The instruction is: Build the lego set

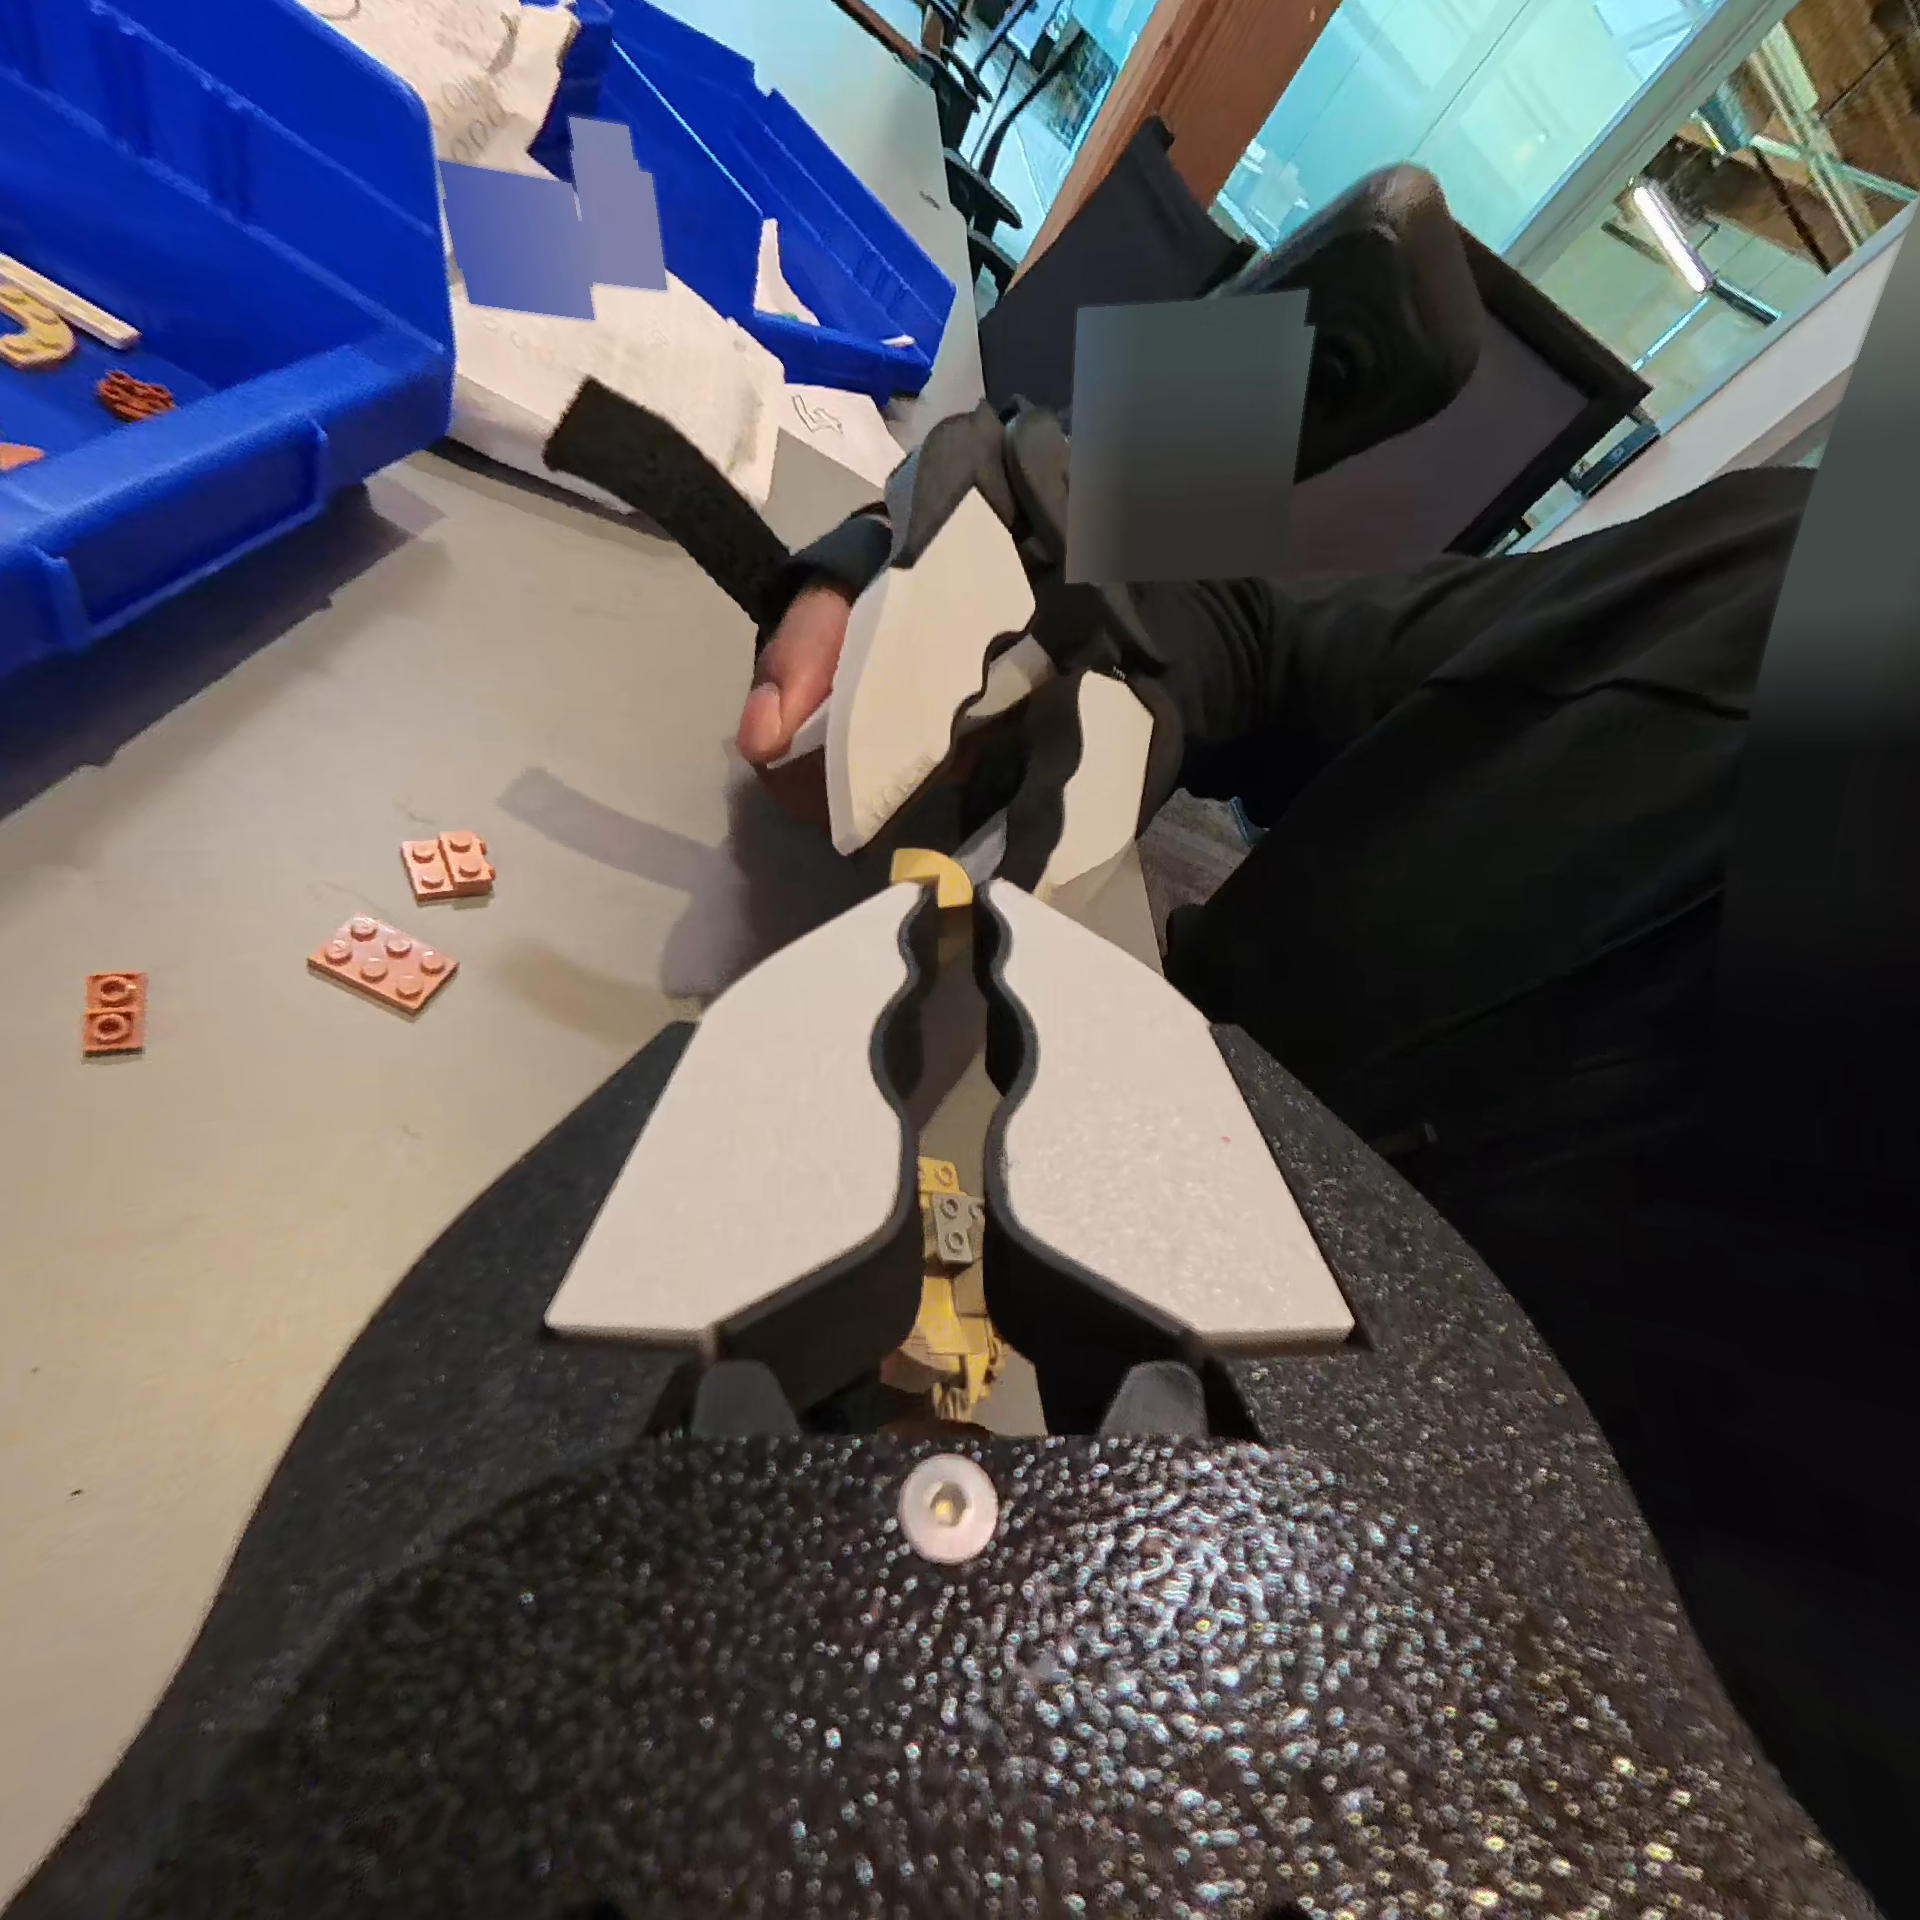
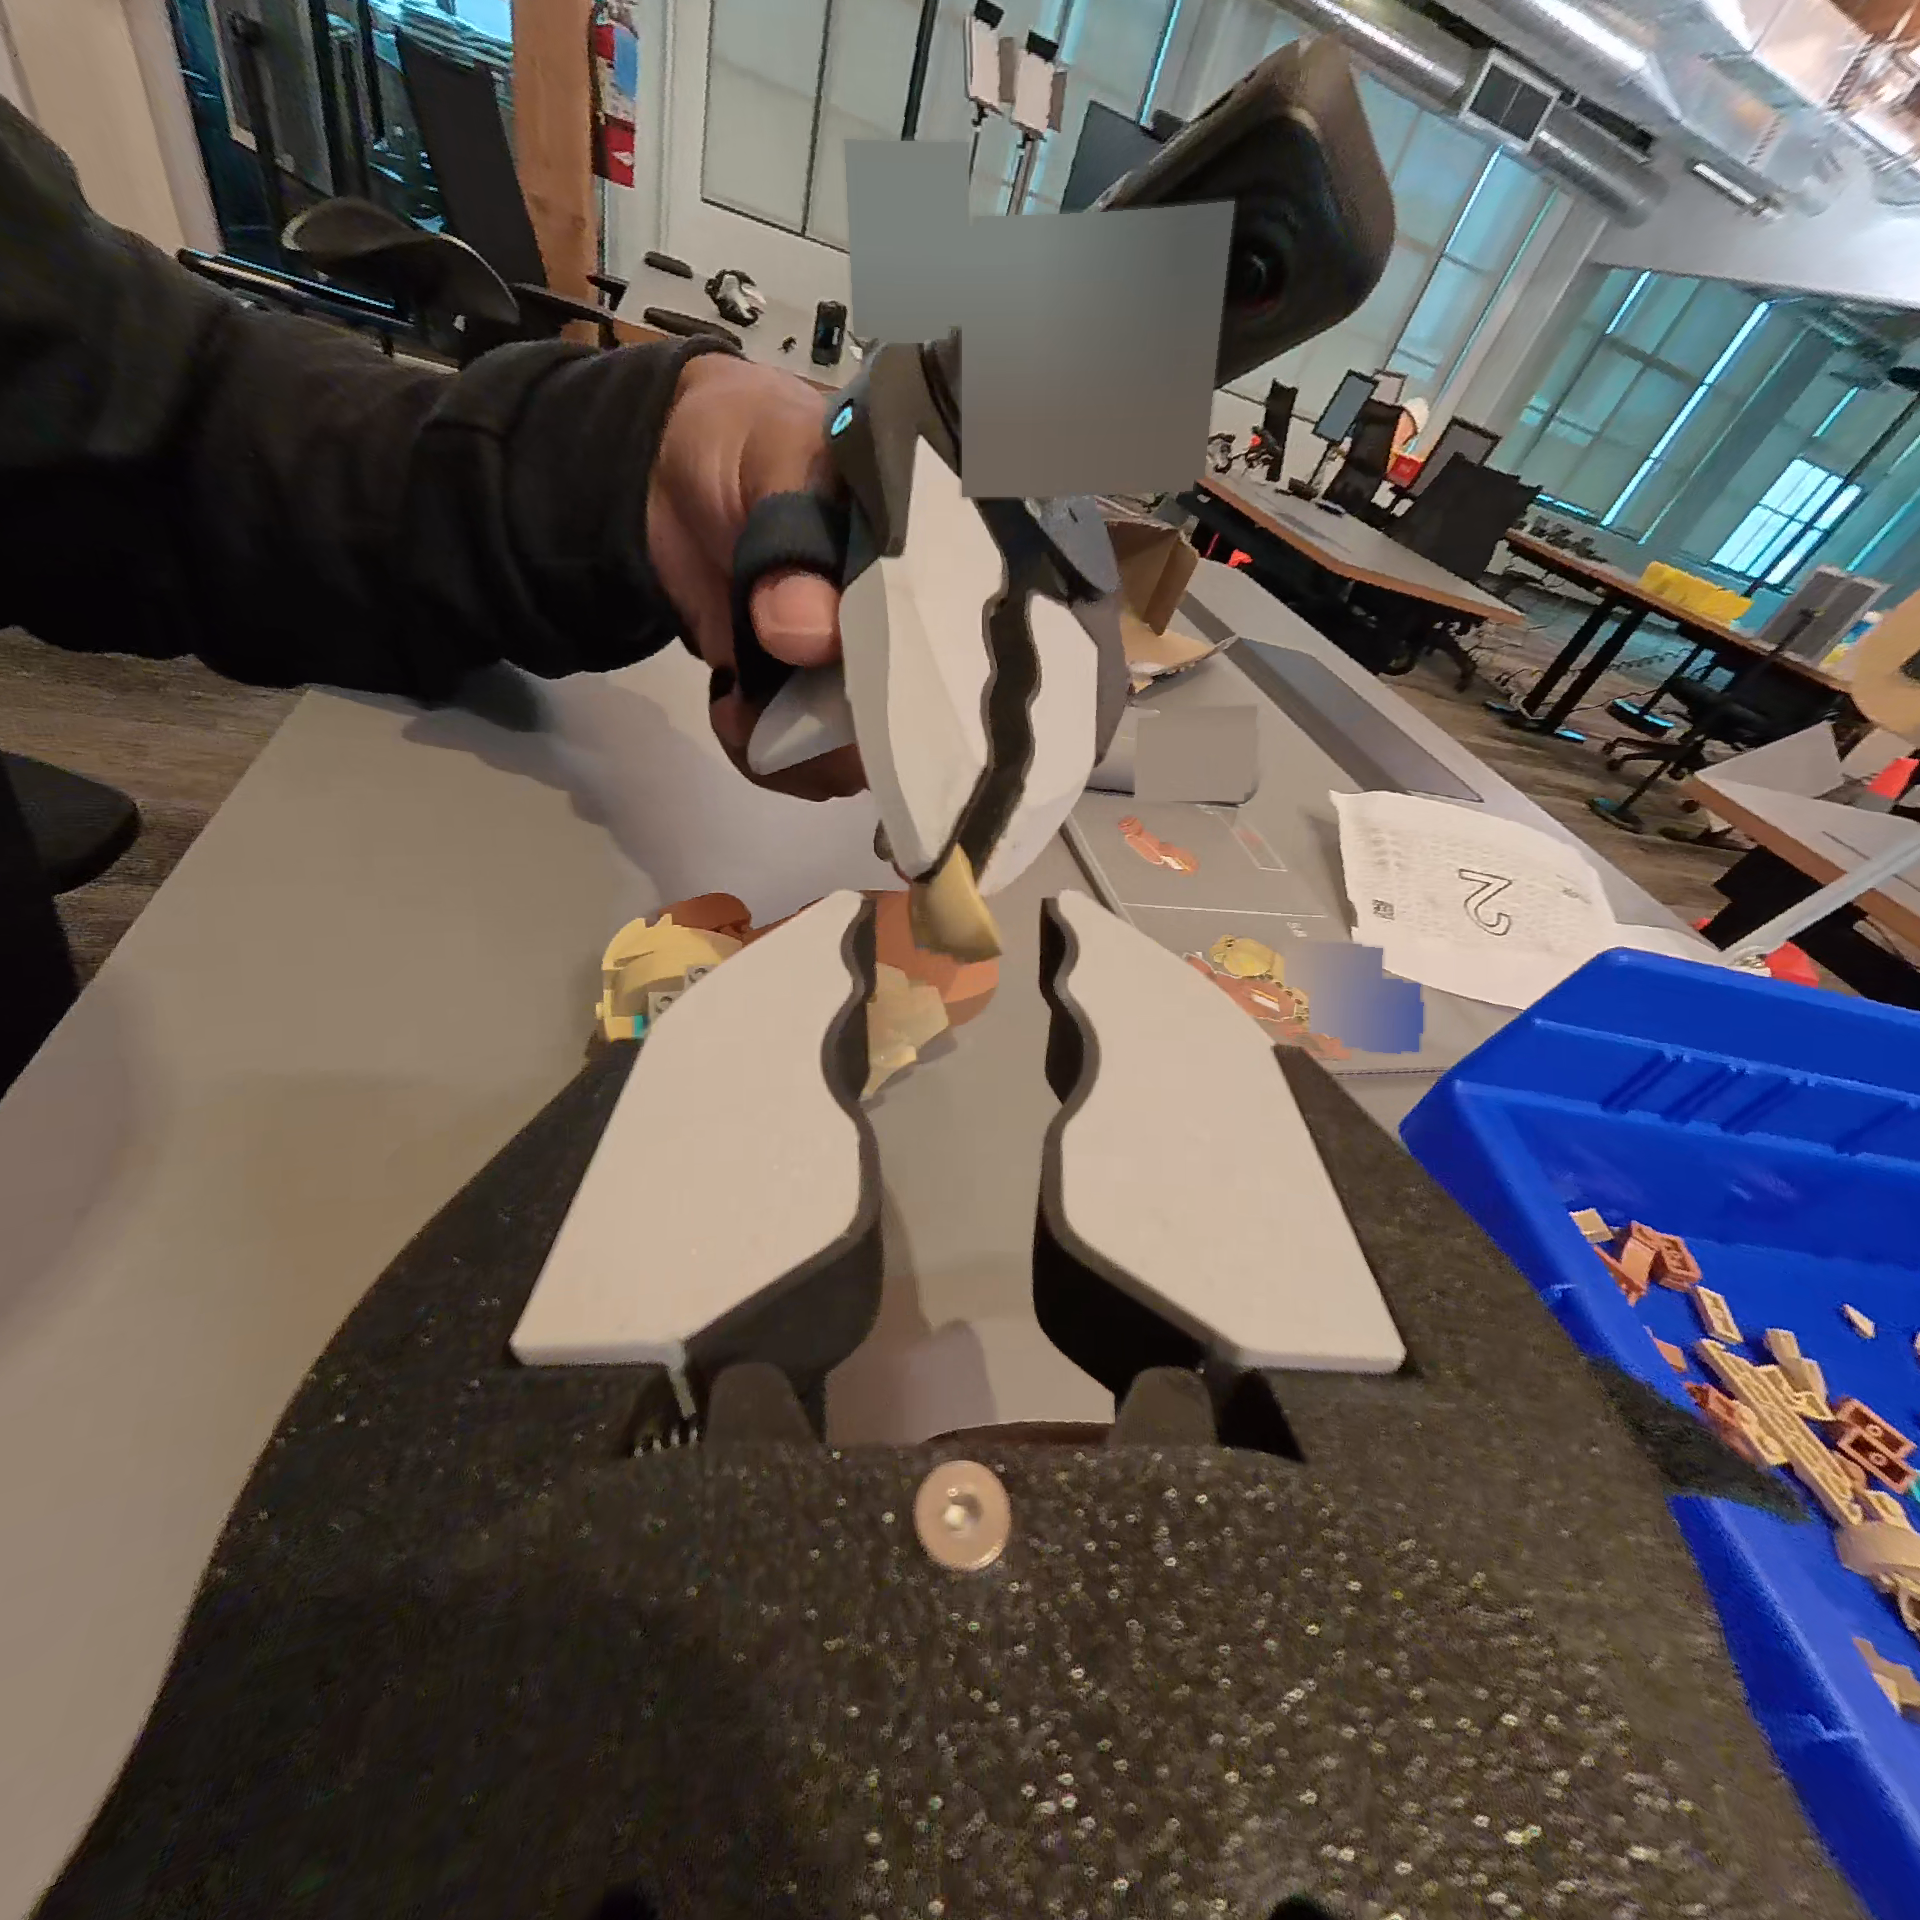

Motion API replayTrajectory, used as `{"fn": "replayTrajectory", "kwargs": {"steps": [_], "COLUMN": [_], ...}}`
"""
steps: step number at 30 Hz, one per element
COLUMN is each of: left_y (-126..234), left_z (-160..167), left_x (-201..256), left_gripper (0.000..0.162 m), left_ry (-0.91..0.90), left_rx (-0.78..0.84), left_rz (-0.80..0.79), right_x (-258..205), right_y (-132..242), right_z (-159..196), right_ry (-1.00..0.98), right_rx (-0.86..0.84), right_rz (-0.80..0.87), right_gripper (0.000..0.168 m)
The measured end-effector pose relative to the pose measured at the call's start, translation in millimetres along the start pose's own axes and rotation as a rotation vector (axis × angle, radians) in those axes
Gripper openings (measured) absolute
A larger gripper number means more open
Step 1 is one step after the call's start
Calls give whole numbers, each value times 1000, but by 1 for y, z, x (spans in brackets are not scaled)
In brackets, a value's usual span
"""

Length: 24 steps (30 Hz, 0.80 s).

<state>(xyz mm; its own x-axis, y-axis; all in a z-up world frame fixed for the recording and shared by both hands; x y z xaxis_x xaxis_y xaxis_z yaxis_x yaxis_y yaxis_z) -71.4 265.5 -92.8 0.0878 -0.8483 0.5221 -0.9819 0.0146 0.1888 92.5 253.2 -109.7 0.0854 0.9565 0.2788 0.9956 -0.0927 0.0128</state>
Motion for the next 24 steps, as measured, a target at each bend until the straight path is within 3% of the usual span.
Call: {"fn": "replayTrajectory", "kwargs": {"steps": [6,16,24], "left_y": [-1,-1,12], "left_z": [6,14,18], "left_x": [1,-6,-3], "left_gripper": [6,6,15], "left_ry": [4,34,-115], "left_rx": [-67,-88,-180], "left_rz": [20,30,19], "right_x": [-5,-4,-9], "right_y": [-1,-4,-7], "right_z": [1,6,9], "right_ry": [12,-89,-181], "right_rx": [-44,-110,-109], "right_rz": [-74,-123,-207], "right_gripper": [13,12,10]}}
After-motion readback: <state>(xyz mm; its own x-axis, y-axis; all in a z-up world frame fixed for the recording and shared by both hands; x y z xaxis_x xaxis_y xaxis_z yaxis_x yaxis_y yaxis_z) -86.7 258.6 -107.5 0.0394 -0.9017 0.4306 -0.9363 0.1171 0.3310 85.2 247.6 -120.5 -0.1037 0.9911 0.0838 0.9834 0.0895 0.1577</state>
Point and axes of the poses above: each gripper's, where its closed fingertips meet, y back along the fingers, z out of its underside, x = y × z across the jaws, the point moved 9 cm from there along y, back along the fingers, and after that the axes turned 7 degrees about x, right-handed, at the moved point
